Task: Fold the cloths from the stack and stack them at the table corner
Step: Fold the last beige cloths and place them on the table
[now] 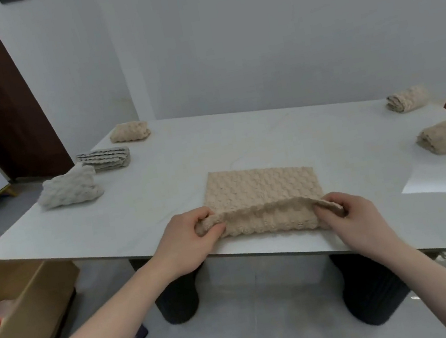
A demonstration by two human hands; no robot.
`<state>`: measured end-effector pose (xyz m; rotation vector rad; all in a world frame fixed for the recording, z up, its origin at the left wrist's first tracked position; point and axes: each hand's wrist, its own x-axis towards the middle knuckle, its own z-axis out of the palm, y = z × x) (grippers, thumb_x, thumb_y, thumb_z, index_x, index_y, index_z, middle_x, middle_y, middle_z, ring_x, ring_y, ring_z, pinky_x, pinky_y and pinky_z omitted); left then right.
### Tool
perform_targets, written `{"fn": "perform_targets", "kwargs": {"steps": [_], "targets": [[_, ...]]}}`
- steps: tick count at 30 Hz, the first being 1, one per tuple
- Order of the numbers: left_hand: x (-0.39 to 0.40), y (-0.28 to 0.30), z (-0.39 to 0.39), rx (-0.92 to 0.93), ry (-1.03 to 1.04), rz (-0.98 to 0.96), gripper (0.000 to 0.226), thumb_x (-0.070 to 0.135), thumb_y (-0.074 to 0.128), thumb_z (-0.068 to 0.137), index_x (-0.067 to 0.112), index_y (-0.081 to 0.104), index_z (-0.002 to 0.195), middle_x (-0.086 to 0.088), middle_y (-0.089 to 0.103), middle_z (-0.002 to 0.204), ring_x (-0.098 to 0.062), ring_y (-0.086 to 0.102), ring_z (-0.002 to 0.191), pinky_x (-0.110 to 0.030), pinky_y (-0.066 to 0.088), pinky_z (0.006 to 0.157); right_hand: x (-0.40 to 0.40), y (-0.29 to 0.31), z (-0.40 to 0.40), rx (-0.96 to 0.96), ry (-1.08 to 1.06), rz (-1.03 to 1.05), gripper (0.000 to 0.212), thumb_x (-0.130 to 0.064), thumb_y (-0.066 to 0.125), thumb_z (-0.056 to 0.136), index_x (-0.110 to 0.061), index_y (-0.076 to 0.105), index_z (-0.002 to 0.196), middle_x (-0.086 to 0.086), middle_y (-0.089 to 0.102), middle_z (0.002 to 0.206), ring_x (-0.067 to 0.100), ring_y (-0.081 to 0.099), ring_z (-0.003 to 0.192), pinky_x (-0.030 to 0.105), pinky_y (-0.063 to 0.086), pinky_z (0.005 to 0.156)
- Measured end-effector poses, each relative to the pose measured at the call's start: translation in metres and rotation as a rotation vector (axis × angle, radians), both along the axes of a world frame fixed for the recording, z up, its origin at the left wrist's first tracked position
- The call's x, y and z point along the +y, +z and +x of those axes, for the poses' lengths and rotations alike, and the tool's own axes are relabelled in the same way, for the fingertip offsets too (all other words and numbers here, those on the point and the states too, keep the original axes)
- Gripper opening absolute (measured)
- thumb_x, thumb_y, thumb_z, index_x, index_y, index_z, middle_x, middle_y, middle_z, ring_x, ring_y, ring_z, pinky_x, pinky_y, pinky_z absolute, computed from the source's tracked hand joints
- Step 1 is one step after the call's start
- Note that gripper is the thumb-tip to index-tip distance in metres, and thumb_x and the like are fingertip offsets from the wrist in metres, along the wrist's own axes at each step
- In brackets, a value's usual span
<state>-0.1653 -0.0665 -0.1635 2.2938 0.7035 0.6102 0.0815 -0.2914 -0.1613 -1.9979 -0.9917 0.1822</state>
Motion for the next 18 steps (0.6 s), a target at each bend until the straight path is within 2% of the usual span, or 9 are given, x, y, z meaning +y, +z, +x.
{"fn": "perform_targets", "kwargs": {"steps": [2, 4, 6, 8, 11, 13, 14, 18], "targets": [[-0.005, 0.012, -0.009, 0.005, -0.051, 0.006, 0.02, 0.037, 0.071, 0.095, 0.027, 0.065, 0.078, 0.007, 0.061, 0.067, -0.011, 0.052, 0.063, -0.026, 0.041, 0.064, -0.014, 0.009, -0.006, 0.001, 0.013, 0.018, 0.024, -0.028, 0.068, 0.096, -0.019, 0.066, 0.074, -0.01, 0.054, 0.056, 0.003, 0.045, 0.055, 0.02, 0.036, 0.057], [-0.008, 0.023, -0.015, 0.016, -0.111, 0.022, 0.02, 0.04, 0.07, 0.095, 0.027, 0.066, 0.08, 0.003, 0.063, 0.068, -0.014, 0.054, 0.063, -0.03, 0.044, 0.065, -0.021, 0.018, -0.007, 0.001, 0.018, 0.04, 0.024, -0.026, 0.068, 0.095, -0.02, 0.066, 0.072, -0.011, 0.055, 0.056, 0.003, 0.045, 0.054, 0.019, 0.036, 0.056], [-0.007, 0.033, -0.015, 0.01, -0.139, 0.033, 0.02, 0.042, 0.071, 0.095, 0.026, 0.067, 0.082, 0.001, 0.065, 0.071, -0.015, 0.056, 0.064, -0.032, 0.046, 0.067, -0.021, 0.024, -0.005, 0.001, 0.01, 0.051, 0.021, -0.026, 0.069, 0.095, -0.02, 0.068, 0.075, -0.01, 0.056, 0.057, 0.005, 0.047, 0.055, 0.026, 0.039, 0.06], [0.0, 0.038, -0.009, 0.004, -0.125, 0.024, 0.017, 0.042, 0.073, 0.093, 0.027, 0.069, 0.085, 0.004, 0.067, 0.074, -0.009, 0.058, 0.066, -0.028, 0.045, 0.068, -0.017, 0.028, -0.001, 0.015, -0.008, 0.064, 0.016, -0.026, 0.071, 0.094, -0.022, 0.072, 0.078, -0.008, 0.061, 0.06, 0.007, 0.051, 0.058, 0.031, 0.042, 0.063], [0.019, 0.04, 0.008, 0.032, -0.054, 0.044, 0.016, 0.044, 0.075, 0.09, 0.029, 0.069, 0.093, 0.003, 0.067, 0.078, -0.01, 0.058, 0.07, -0.027, 0.045, 0.068, -0.003, 0.03, 0.01, 0.01, -0.058, 0.061, 0.015, -0.03, 0.072, 0.091, -0.022, 0.069, 0.079, -0.002, 0.066, 0.07, 0.014, 0.058, 0.065, 0.034, 0.046, 0.065], [0.031, 0.041, 0.022, 0.055, -0.017, 0.039, 0.011, 0.038, 0.075, 0.091, 0.031, 0.069, 0.098, -0.002, 0.067, 0.08, -0.008, 0.055, 0.067, -0.025, 0.046, 0.067, 0.008, 0.031, 0.018, 0.05, -0.098, 0.067, 0.009, -0.031, 0.073, 0.091, -0.025, 0.069, 0.085, -0.007, 0.072, 0.079, 0.014, 0.067, 0.073, 0.034, 0.051, 0.07], [0.035, 0.041, 0.029, 0.055, -0.005, 0.024, 0.012, 0.035, 0.076, 0.091, 0.032, 0.07, 0.101, -0.001, 0.069, 0.083, -0.008, 0.059, 0.07, -0.025, 0.048, 0.07, 0.013, 0.032, 0.022, 0.067, -0.119, 0.063, 0.005, -0.031, 0.073, 0.091, -0.027, 0.07, 0.092, -0.007, 0.073, 0.087, 0.014, 0.069, 0.079, 0.033, 0.053, 0.072], [0.056, 0.04, 0.057, 0.062, 0.051, -0.041, 0.024, 0.032, 0.077, 0.089, 0.032, 0.07, 0.111, 0.01, 0.07, 0.103, -0.011, 0.067, 0.093, -0.032, 0.056, 0.089, 0.035, 0.03, 0.04, 0.086, -0.183, 0.019, 0.02, -0.034, 0.074, 0.09, -0.027, 0.066, 0.108, -0.002, 0.069, 0.101, 0.017, 0.066, 0.092, 0.037, 0.053, 0.082]]}}
